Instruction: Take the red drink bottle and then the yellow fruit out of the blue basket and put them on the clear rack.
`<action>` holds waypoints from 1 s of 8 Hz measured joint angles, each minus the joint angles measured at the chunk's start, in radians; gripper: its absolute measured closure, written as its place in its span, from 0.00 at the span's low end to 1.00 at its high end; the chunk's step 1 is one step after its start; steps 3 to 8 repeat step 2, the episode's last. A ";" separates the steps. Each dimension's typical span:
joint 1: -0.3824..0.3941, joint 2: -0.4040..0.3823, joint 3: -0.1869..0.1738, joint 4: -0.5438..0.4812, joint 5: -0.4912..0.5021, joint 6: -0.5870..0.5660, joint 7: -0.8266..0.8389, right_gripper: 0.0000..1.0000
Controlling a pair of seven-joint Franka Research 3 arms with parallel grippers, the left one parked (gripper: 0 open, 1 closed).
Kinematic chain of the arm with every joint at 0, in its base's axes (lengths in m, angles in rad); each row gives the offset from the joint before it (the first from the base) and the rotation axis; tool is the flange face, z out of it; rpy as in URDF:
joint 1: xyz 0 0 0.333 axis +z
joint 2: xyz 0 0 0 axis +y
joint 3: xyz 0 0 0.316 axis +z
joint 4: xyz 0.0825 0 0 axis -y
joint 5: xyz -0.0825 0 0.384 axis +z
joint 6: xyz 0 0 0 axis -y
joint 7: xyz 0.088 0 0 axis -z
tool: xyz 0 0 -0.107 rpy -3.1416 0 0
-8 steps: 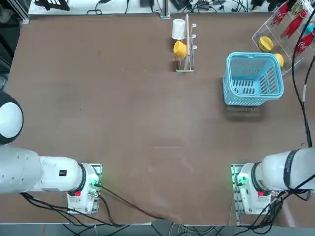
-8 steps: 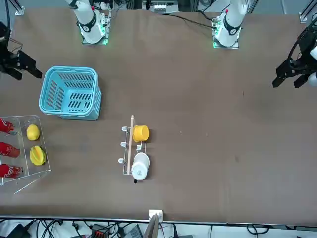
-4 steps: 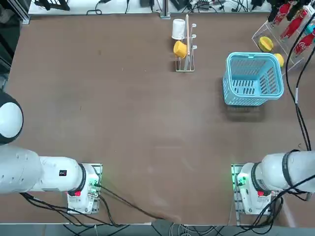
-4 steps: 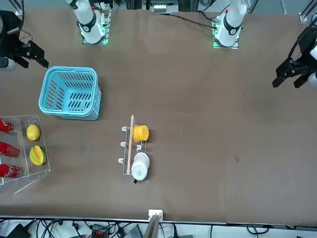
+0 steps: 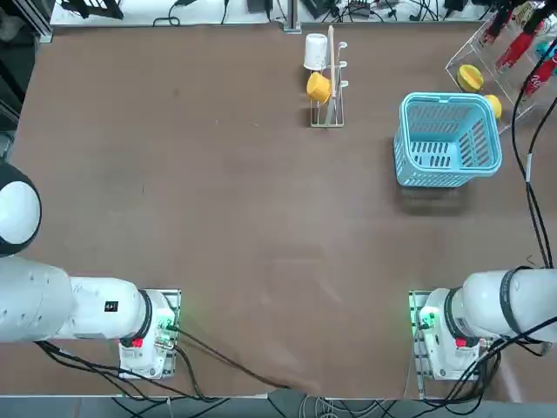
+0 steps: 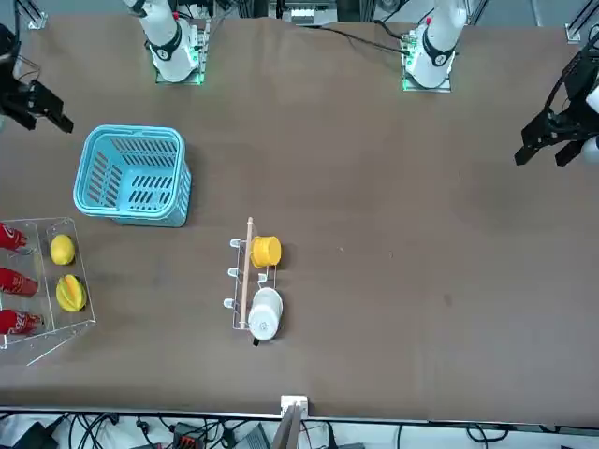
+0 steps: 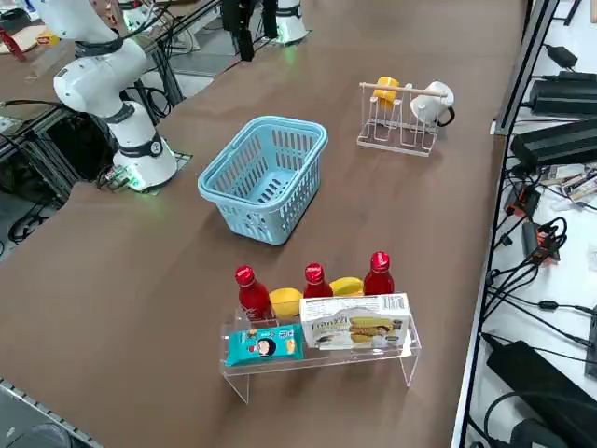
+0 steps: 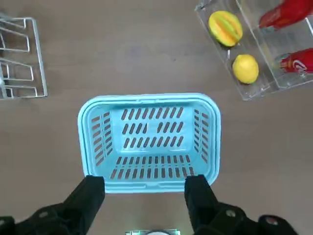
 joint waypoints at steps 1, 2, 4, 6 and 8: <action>0.002 0.000 0.001 0.000 0.000 0.015 0.000 0.00; 0.003 0.002 0.002 0.001 0.000 0.026 0.000 0.00; 0.003 0.002 0.002 0.001 0.000 0.026 0.000 0.00; 0.003 0.002 0.002 0.001 0.000 0.026 0.000 0.00; 0.003 0.002 0.002 0.001 0.000 0.026 0.000 0.00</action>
